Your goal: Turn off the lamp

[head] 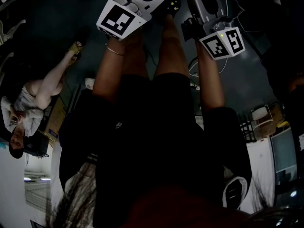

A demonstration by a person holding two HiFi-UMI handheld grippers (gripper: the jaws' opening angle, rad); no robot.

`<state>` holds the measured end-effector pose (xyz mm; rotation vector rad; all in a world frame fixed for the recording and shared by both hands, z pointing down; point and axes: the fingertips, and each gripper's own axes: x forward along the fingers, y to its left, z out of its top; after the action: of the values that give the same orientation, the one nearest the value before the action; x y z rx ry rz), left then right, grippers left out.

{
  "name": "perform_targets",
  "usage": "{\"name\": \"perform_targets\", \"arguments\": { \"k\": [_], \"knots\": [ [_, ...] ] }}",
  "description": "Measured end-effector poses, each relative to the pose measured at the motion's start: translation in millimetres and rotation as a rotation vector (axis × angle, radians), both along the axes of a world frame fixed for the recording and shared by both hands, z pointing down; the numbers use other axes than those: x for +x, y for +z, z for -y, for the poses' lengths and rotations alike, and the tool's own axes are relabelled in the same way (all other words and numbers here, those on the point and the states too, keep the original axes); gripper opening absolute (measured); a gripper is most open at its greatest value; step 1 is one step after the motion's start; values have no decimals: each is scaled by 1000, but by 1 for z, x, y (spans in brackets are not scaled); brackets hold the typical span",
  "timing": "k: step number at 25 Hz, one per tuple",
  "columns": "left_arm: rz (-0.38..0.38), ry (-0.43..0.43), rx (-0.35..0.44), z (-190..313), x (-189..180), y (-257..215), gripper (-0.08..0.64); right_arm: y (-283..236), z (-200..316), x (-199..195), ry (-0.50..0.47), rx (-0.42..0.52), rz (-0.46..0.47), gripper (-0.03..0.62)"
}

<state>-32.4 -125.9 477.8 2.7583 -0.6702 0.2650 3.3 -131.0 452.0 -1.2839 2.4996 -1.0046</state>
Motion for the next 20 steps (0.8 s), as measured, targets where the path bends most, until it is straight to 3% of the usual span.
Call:
{"name": "perform_targets", "arguments": {
  "k": [7,15,20],
  "knots": [
    [29,26,-33,-7,10,29,89,-6,-5,-4,-25,9,67,77],
    [53,20,5,-8,10,26,87,-6,-8,-4,-24,-2,101,77],
    [77,14,35,-7,10,24,31,-7,-6,-3,-19,-6,120,77]
  ]
}}
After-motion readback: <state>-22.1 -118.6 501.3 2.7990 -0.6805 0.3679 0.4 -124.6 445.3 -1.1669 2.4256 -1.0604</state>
